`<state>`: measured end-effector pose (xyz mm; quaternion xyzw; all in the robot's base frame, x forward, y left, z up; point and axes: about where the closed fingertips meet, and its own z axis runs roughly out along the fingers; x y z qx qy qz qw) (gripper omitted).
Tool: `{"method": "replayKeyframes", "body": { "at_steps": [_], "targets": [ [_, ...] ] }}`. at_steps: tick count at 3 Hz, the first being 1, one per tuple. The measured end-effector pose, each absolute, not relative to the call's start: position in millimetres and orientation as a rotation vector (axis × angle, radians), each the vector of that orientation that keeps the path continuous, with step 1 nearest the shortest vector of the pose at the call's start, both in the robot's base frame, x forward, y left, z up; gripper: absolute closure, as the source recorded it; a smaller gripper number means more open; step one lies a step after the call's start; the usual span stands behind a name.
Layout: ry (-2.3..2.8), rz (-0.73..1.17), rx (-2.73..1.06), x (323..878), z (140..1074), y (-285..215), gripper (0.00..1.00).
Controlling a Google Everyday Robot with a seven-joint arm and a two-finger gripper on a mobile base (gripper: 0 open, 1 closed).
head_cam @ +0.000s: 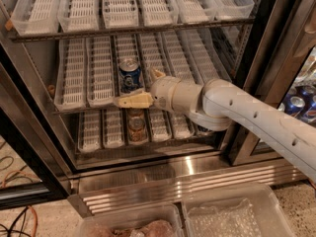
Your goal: Pick pepsi can from middle shelf of fridge
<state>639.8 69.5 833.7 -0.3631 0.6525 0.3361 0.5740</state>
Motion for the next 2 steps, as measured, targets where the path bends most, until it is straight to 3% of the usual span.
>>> {"method": "replayKeyframes", "body": {
  "at_steps": [2],
  "targets": [
    [1.523,0.807,-0.867,638.8,827.6,81.8,0.00]
  ]
}}
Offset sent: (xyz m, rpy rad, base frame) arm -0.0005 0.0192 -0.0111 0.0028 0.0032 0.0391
